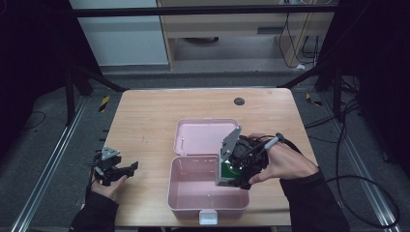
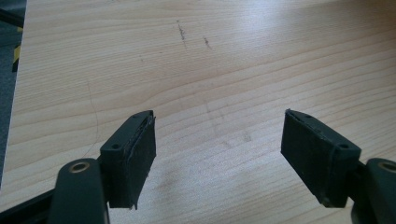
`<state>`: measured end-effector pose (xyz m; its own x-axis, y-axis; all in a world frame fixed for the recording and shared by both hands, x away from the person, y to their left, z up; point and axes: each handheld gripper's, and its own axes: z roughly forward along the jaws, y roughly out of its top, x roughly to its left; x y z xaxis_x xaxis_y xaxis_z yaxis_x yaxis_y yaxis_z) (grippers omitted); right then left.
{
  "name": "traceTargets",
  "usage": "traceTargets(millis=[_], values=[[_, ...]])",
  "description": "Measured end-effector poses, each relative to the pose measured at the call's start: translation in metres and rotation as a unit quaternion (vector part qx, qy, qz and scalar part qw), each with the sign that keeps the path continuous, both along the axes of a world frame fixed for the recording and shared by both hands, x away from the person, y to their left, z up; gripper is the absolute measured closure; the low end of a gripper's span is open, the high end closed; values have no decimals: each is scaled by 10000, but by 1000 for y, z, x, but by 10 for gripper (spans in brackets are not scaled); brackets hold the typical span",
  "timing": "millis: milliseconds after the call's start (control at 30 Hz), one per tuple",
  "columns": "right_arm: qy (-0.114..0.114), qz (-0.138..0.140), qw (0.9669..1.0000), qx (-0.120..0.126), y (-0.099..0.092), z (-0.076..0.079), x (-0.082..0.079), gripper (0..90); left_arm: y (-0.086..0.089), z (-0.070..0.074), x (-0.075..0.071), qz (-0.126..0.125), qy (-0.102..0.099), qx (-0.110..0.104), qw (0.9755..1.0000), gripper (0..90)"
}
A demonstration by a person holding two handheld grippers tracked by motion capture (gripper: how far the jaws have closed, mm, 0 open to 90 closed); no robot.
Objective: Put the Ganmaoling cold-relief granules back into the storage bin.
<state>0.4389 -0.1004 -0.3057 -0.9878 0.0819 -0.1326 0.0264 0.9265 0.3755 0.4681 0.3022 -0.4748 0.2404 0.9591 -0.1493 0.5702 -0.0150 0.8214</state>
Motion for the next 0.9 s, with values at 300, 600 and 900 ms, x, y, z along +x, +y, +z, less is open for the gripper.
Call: traceTargets(millis=[300, 600, 900], values=[[44, 29, 10000, -51, 8, -8, 1, 157, 0, 0, 0, -6, 0, -4, 10000, 256], [66, 83, 9997, -229, 16, -21, 1, 157, 1, 1, 0, -10, -14, 4, 10000, 255], [167, 119, 9995, -233, 18, -36, 3, 159, 1, 0, 0, -2, -21, -9, 10000, 256]])
